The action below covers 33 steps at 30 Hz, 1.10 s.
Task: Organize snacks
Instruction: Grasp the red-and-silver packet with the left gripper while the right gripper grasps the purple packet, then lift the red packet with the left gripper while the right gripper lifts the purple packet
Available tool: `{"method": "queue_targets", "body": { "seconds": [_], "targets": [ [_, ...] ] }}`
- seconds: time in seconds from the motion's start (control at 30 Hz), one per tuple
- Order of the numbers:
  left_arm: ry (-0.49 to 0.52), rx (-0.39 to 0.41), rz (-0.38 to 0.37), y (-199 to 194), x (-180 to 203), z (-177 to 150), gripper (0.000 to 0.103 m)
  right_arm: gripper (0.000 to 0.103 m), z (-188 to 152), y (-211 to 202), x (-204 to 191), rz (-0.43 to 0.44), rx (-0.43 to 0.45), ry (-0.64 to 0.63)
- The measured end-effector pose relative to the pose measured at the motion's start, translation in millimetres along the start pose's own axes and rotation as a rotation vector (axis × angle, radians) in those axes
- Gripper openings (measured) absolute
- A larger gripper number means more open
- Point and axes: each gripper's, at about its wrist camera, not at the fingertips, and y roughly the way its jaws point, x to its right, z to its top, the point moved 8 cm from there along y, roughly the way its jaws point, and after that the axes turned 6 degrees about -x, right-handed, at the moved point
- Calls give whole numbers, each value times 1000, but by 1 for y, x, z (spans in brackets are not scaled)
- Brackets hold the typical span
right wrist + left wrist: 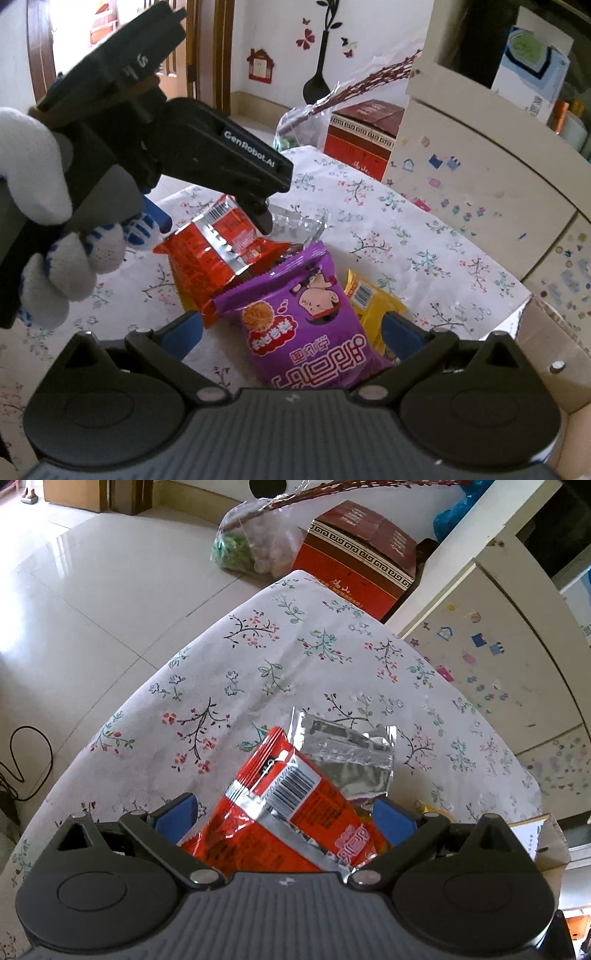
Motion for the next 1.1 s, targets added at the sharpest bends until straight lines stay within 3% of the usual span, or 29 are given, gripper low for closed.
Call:
{"method": "queue_targets", "body": {
  "seconds": [0.47,0.67,0.77,1.1],
  "targets": [
    [12,-41,54,21,-7,-14,103,101,-3,35,-7,-50,-65,-63],
    [2,-47,41,16,-11,-19,101,78,-3,33,-2,-36,-68,-12],
    [12,-52,9,13,-11,-22,92,77,-3,31,-2,-19,-58,17],
    [-10,-11,-52,-13,-19,-12,78,76,4,22,-7,45,-22,98]
  ]
}}
